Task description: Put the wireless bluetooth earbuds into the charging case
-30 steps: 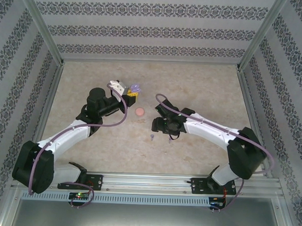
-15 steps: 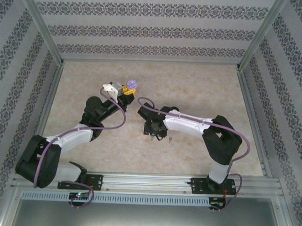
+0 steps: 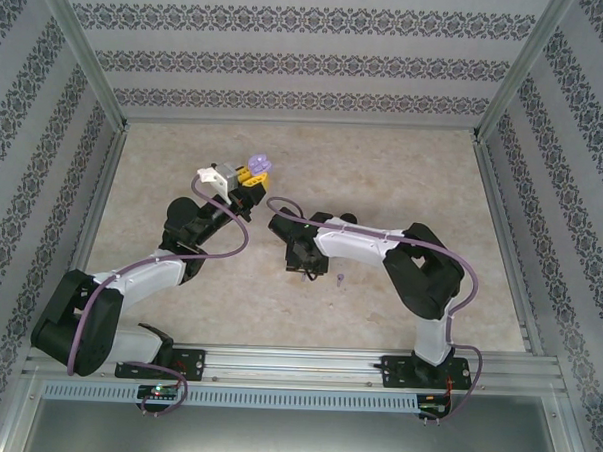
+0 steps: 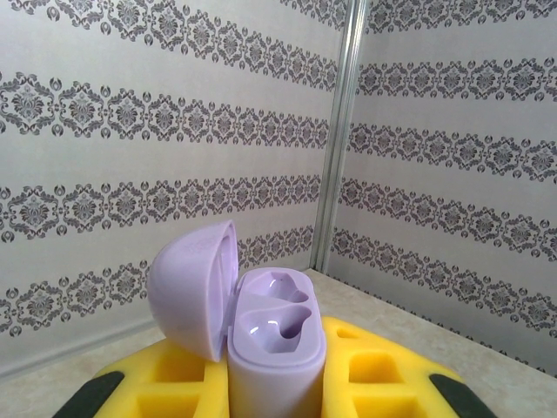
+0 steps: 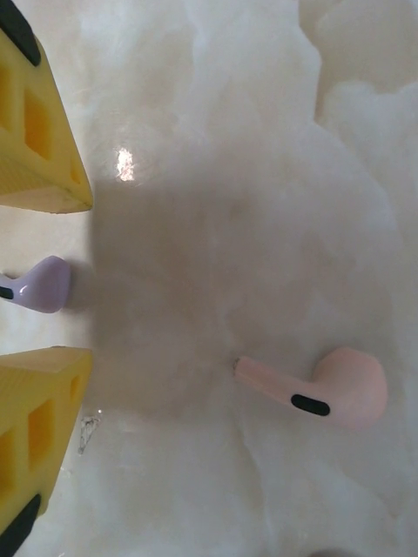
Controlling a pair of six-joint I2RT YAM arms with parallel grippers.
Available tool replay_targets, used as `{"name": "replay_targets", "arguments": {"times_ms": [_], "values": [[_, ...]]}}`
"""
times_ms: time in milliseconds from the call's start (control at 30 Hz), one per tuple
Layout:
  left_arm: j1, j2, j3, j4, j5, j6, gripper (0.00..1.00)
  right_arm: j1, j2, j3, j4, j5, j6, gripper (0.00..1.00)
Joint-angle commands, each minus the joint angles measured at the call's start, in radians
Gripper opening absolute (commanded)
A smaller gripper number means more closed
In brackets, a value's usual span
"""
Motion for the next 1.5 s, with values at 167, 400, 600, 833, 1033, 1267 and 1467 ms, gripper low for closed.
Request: {"name": "replay_targets", "arguments": {"times_ms": [167,400,600,833,1033,1267,1467], "values": [[-0.007,-0.011,-0.017,0.078,-0.014,-0.016,0.00,0.010,0.042,0.021,-0.011,0.009,0.003,0.40],[-0.006,-0.007,-0.016,0.075,-0.016,-0.013,0.00,0.015,0.050,0.018,-0.001,-0.007,0.001,0.36],[-0.007,-0.002,-0.018,0.075,-0.019,-0.013,0.00,0.031,0.047,0.016,-0.010,-0.003,0.001,0.36],[-0.007,0.008,-0.014,0.076,-0.017,-0.016,0.00,0.044,0.053,0.021,-0.020,0.003,0.003,0.35],[-0.007,0.016,-0.007,0.076,-0.013,-0.020,0.00,0.045,0.059,0.021,-0.020,-0.001,0.005,0.30],[-0.007,0.021,-0.005,0.075,-0.010,-0.022,0.00,0.048,0.061,0.018,-0.011,0.000,0.002,0.25],[-0.007,0.021,-0.003,0.073,-0.012,-0.024,0.00,0.048,0.051,0.012,-0.003,0.003,0.003,0.20]]}}
